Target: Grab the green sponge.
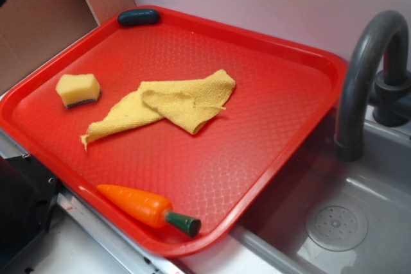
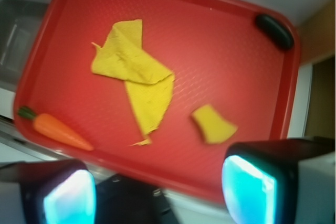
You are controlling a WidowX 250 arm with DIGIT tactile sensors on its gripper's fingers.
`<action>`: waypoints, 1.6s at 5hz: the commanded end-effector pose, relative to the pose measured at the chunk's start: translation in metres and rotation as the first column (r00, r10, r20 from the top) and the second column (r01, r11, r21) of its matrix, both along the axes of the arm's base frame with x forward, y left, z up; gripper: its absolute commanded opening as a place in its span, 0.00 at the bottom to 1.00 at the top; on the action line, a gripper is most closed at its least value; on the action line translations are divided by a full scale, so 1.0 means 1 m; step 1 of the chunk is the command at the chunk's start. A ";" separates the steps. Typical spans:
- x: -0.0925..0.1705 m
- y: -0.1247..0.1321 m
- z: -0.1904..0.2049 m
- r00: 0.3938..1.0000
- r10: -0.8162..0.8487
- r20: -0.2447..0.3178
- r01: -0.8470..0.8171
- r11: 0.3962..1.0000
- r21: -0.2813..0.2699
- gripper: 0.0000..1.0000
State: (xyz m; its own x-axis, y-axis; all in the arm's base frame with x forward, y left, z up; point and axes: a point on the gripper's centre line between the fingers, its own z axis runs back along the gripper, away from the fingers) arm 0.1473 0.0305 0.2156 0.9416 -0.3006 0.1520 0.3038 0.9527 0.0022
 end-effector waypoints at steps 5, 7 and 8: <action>0.039 0.062 -0.123 0.982 -0.137 -0.133 0.168 0.952 0.256 1.00; 0.041 0.061 -0.162 0.963 -0.172 -0.210 0.226 0.936 0.271 1.00; 0.044 0.067 -0.176 0.958 -0.152 -0.244 0.213 0.946 0.246 1.00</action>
State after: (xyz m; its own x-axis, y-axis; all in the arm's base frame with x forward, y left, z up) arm 0.1865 0.0931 0.0353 0.8589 -0.4792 -0.1809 0.5051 0.8510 0.1440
